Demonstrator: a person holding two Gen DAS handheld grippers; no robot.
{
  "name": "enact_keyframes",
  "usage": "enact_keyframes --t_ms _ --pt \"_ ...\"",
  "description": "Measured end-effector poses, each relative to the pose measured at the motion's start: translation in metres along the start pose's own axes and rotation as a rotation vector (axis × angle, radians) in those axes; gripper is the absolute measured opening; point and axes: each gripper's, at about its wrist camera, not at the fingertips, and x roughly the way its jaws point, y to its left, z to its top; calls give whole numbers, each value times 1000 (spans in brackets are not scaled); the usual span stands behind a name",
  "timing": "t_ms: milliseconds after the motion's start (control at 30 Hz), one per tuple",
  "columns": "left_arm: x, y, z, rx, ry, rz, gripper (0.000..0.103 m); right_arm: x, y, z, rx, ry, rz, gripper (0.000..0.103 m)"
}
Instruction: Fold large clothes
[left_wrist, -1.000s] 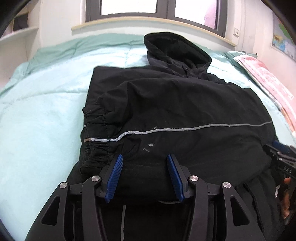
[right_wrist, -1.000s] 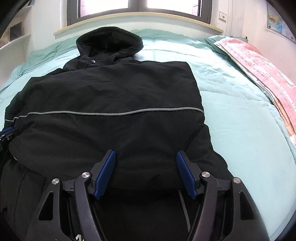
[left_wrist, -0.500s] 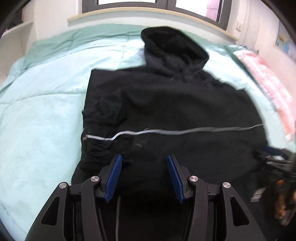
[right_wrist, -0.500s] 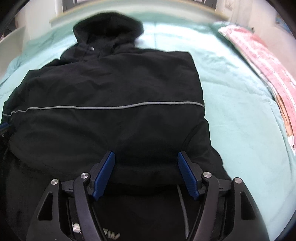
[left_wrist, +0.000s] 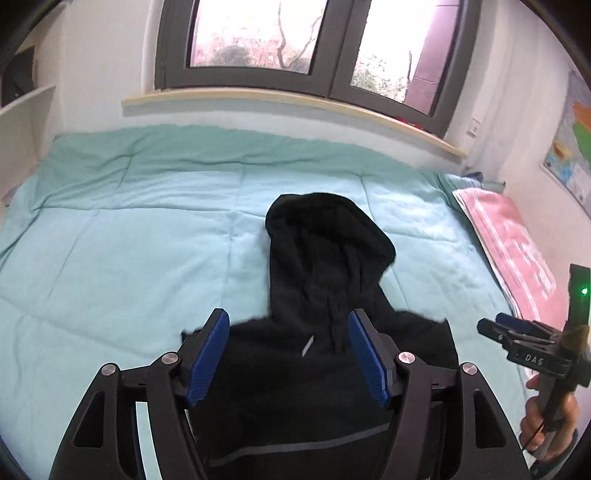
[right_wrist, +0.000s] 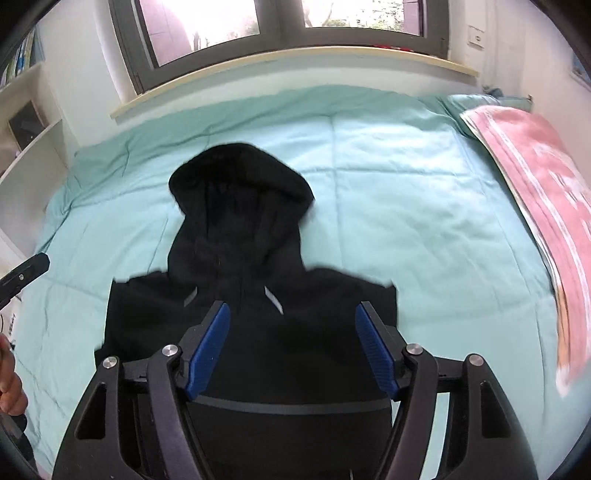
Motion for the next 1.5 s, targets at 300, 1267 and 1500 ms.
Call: enact_keyframes --t_ms 300,1267,1500 --pt "168 23 68 -63 131 -29 68 142 -24 78 59 110 19 72" --pt "261 70 97 -129 36 -77 11 202 18 130 -153 -50 -221 11" --pt "272 89 85 -184 69 -73 11 202 26 139 -174 -83 -229 11"
